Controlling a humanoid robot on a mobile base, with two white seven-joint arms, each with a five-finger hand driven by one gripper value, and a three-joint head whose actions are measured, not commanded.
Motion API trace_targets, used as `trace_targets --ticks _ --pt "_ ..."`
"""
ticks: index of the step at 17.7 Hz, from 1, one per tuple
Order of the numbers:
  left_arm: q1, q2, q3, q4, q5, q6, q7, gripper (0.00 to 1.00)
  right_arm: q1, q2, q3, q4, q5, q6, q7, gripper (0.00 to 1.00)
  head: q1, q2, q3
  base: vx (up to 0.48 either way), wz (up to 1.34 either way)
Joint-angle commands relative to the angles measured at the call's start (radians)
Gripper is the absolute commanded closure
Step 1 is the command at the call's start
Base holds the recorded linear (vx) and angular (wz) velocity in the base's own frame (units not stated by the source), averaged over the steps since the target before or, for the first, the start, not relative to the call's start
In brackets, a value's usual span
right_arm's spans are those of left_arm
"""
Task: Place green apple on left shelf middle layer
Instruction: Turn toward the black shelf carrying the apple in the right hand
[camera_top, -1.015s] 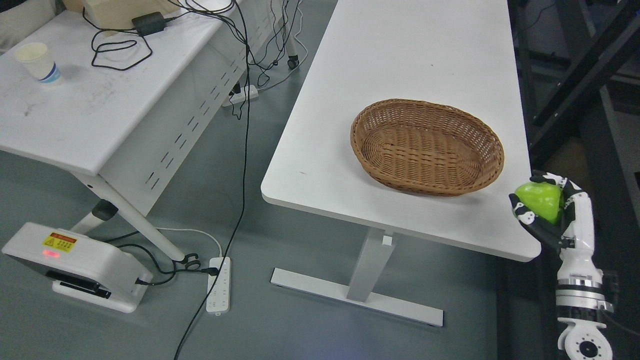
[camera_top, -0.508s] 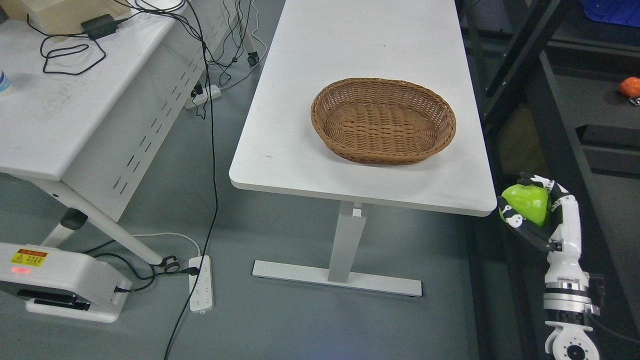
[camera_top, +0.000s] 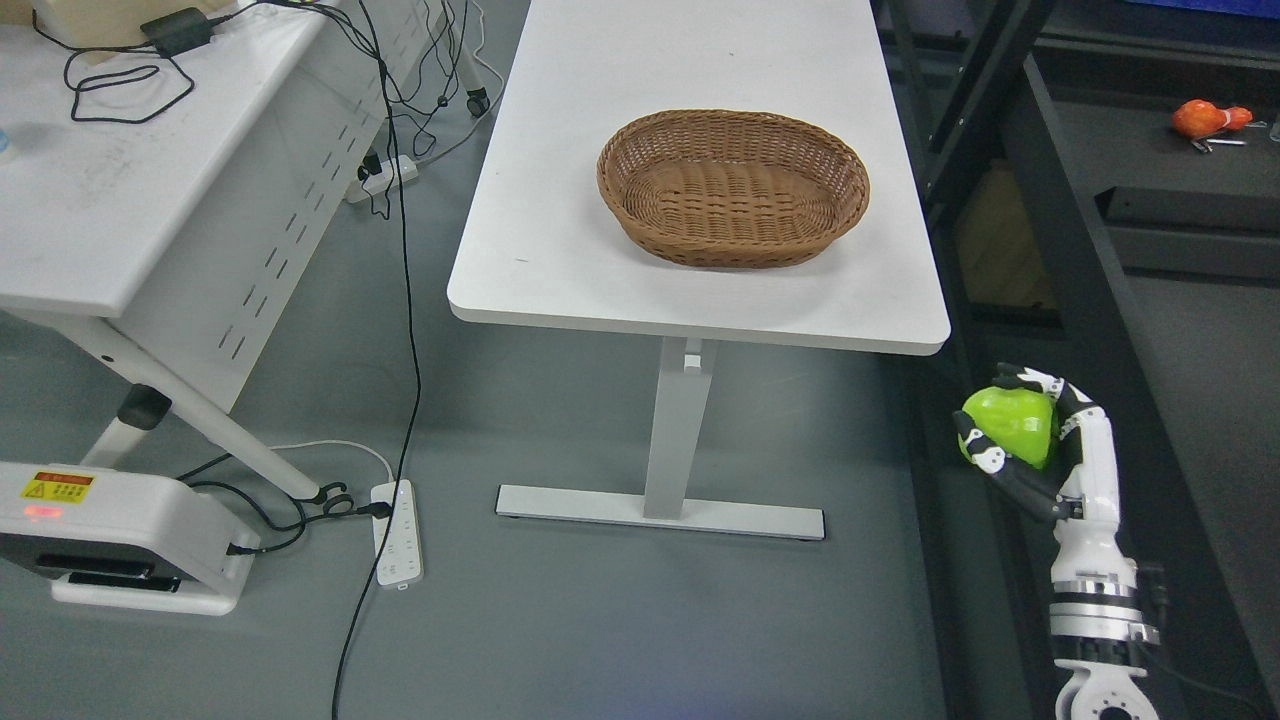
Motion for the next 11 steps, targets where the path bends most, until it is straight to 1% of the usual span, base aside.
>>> trace_targets --ticks 1,5,11 --pt "0.009 0.017 0.000 0.000 0.000 -0.002 0.001 0.00 0.008 0.030 0.034 -0.021 0.005 0.001 0.000 1.00 0.0000 0.000 0.000 -0.200 -0.03" --pt "0.009 0.017 0.000 0.000 0.000 -0.002 -0.001 0.00 0.009 0.028 0.057 -0.021 0.007 0.001 0.005 1.00 0.0000 0.000 0.000 -0.227 -0.02" --pt "0.009 0.017 0.000 0.000 0.000 -0.002 0.001 0.00 0.008 0.028 0.057 -0.021 0.011 0.001 0.000 1.00 0.0000 0.000 0.000 -0.231 0.06"
